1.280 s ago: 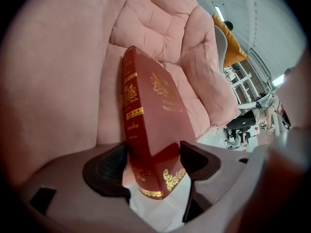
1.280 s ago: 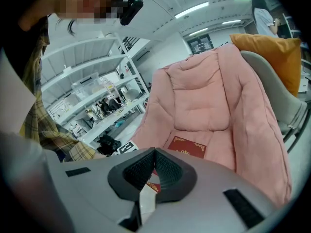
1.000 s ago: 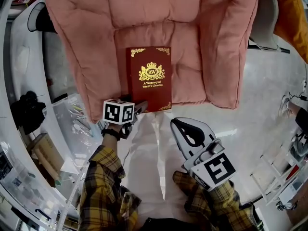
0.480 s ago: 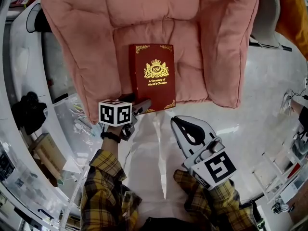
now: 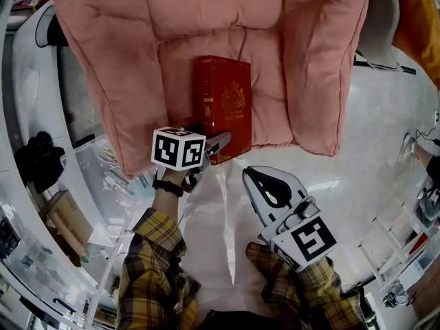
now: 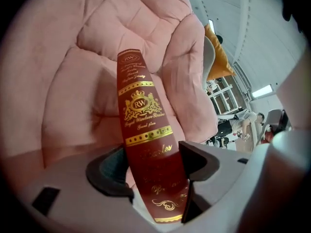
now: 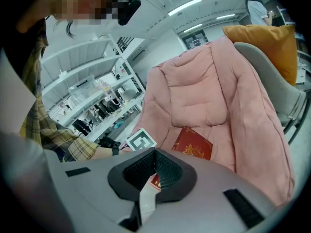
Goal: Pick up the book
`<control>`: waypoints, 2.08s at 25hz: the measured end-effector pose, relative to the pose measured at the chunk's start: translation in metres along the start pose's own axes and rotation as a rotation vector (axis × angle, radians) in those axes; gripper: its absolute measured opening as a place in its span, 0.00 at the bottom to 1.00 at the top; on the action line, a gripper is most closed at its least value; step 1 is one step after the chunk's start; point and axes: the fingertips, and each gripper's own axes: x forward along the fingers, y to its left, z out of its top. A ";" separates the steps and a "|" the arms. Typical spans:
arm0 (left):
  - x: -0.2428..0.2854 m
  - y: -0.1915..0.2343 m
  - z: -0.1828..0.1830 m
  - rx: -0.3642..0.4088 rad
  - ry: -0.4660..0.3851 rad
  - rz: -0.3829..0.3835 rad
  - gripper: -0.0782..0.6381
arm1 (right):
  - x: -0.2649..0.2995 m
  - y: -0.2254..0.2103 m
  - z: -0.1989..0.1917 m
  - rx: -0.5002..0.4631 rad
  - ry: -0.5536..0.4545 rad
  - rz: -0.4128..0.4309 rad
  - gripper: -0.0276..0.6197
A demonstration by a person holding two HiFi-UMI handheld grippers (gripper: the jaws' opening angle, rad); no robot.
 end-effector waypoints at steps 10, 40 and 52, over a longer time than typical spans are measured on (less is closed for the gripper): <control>-0.001 0.004 -0.005 -0.052 -0.004 0.015 0.49 | -0.007 -0.008 0.000 0.006 -0.005 -0.019 0.07; -0.153 -0.112 0.073 -0.202 -0.380 -0.135 0.45 | -0.079 0.037 0.090 -0.115 -0.075 -0.066 0.07; -0.259 -0.196 0.109 -0.146 -0.583 -0.200 0.45 | -0.128 0.072 0.150 -0.195 -0.179 -0.109 0.07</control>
